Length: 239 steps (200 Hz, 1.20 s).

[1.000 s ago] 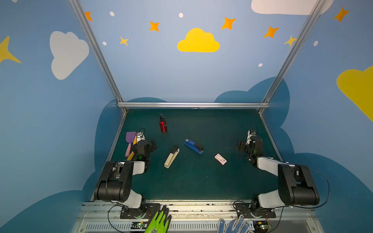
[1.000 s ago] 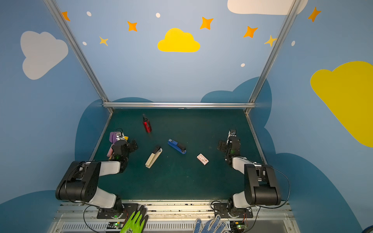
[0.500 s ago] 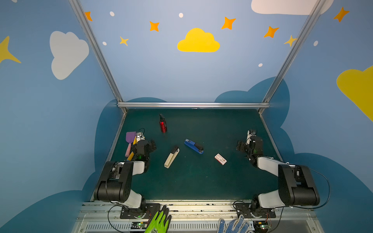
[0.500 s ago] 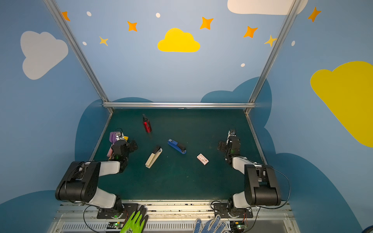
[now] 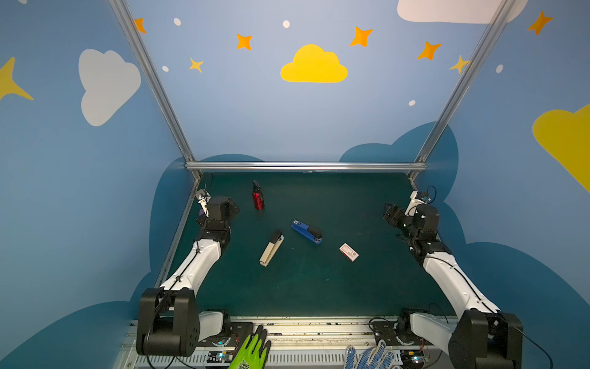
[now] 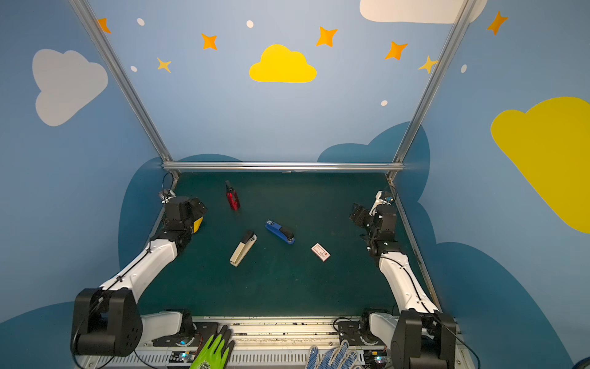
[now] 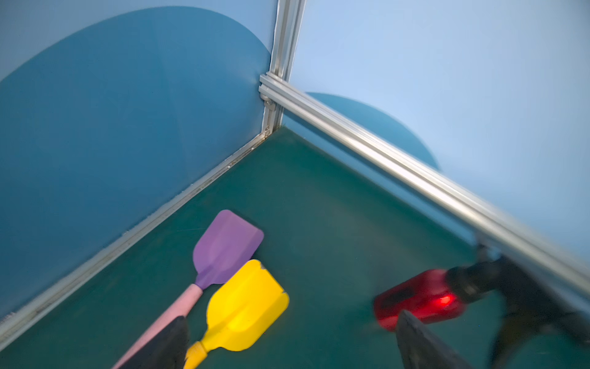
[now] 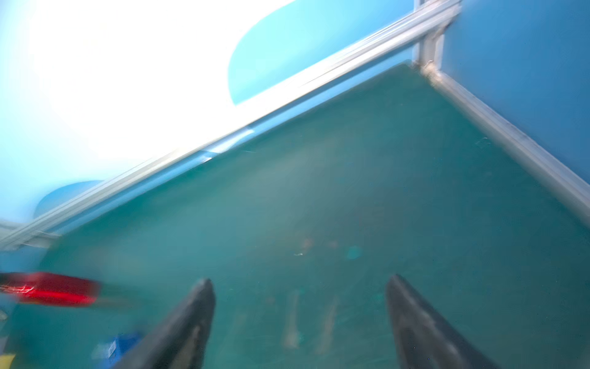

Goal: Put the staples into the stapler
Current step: 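Reach left gripper to the cream stapler while right gripper nears the blue stapler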

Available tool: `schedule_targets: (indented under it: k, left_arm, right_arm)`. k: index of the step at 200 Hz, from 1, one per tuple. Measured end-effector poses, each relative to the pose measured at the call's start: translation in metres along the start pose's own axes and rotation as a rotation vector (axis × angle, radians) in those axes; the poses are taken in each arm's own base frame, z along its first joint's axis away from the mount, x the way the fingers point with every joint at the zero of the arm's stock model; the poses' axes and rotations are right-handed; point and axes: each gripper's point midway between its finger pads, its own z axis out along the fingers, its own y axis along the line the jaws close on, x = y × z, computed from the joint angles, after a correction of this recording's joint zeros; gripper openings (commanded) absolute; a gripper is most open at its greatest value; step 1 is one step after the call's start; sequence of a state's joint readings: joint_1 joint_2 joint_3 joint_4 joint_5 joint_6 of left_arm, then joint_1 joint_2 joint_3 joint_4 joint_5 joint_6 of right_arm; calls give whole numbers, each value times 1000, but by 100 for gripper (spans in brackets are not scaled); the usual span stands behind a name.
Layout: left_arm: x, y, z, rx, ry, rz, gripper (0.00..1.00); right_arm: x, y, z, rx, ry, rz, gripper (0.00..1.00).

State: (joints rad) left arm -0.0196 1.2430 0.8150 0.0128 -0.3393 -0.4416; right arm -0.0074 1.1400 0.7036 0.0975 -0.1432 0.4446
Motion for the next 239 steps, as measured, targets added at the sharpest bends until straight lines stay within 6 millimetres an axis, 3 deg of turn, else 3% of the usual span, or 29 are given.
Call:
schedule_targets:
  k: [25, 60, 81, 122, 144, 189, 207, 239]
  left_arm:
    - [12, -11, -27, 96, 96, -50, 92]
    - [48, -32, -66, 251, 274, -58, 83]
    - [86, -44, -91, 336, 402, -20, 81]
    - [161, -47, -123, 419, 585, 44, 79]
    - [187, -44, -126, 411, 653, 76, 78]
    - [204, -54, -115, 381, 722, 141, 65]
    - [204, -66, -107, 377, 735, 172, 59]
    - [204, -89, -90, 373, 753, 230, 60]
  right_arm:
    - [25, 25, 8, -94, 160, 30, 68]
    - [63, 66, 5, -195, 349, -12, 67]
    - [86, 93, 4, -243, 466, -75, 64]
    - [125, 129, 14, -292, 638, -194, 63]
    - [145, 144, 17, -314, 709, -244, 63]
    - [169, 171, 19, -336, 827, -296, 60]
    - [175, 173, 17, -314, 877, -293, 56]
    - [190, 165, 8, -277, 956, -283, 56]
